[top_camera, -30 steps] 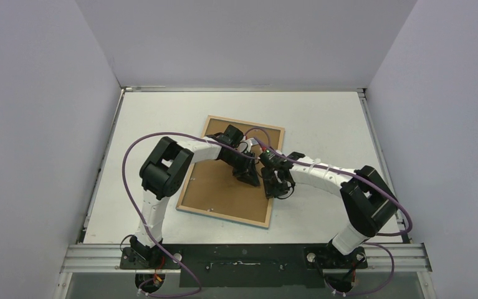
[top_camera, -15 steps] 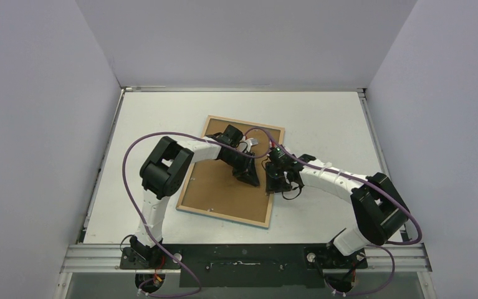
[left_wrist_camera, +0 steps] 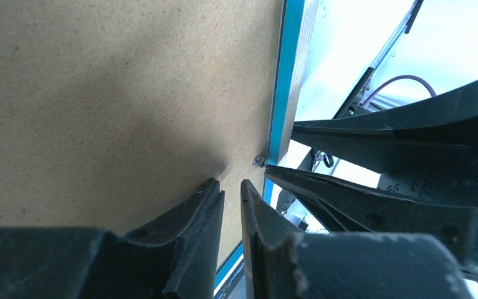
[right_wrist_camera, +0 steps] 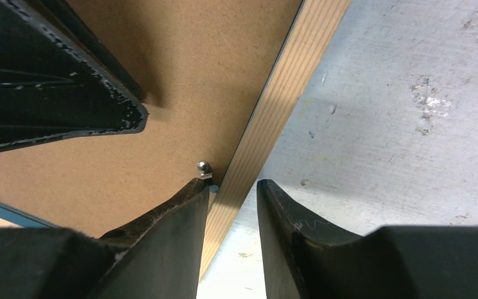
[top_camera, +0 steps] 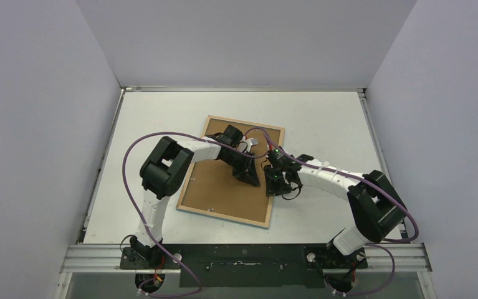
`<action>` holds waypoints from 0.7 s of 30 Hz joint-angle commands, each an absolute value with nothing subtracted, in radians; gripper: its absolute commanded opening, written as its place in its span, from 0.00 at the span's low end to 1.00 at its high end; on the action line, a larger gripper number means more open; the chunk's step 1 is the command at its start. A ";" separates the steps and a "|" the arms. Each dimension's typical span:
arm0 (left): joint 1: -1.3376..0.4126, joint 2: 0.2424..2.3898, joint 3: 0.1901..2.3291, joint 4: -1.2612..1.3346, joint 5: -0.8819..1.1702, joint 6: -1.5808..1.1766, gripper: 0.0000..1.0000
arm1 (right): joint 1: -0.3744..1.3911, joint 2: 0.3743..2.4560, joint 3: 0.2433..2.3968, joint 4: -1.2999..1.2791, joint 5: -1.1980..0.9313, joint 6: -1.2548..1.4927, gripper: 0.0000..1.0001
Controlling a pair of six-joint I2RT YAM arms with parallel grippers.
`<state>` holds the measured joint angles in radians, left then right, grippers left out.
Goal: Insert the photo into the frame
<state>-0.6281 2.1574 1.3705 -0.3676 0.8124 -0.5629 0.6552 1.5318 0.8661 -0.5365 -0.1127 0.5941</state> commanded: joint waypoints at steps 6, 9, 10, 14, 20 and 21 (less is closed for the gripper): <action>-0.636 2.237 1.331 -0.449 0.649 -0.493 0.18 | 0.657 1.586 0.887 -0.554 -0.097 0.576 0.35; -0.636 2.237 1.332 -0.448 0.649 -0.492 0.18 | 0.657 1.602 0.889 -0.567 -0.083 0.578 0.34; -0.635 2.237 1.332 -0.449 0.649 -0.492 0.18 | 0.656 1.613 0.892 -0.576 -0.079 0.575 0.33; -0.631 2.237 1.330 -0.449 0.648 -0.491 0.18 | 0.657 1.640 0.899 -0.598 -0.060 0.569 0.31; -0.626 2.237 1.329 -0.449 0.649 -0.490 0.18 | 0.657 1.661 0.894 -0.613 -0.030 0.538 0.29; -0.625 2.237 1.329 -0.449 0.649 -0.489 0.18 | 0.656 1.663 0.892 -0.610 -0.029 0.535 0.29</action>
<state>-0.6262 2.1586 1.3705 -0.3676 0.8150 -0.5629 0.6552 1.6009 0.9207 -0.5903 -0.1219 0.5827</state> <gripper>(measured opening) 0.181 0.305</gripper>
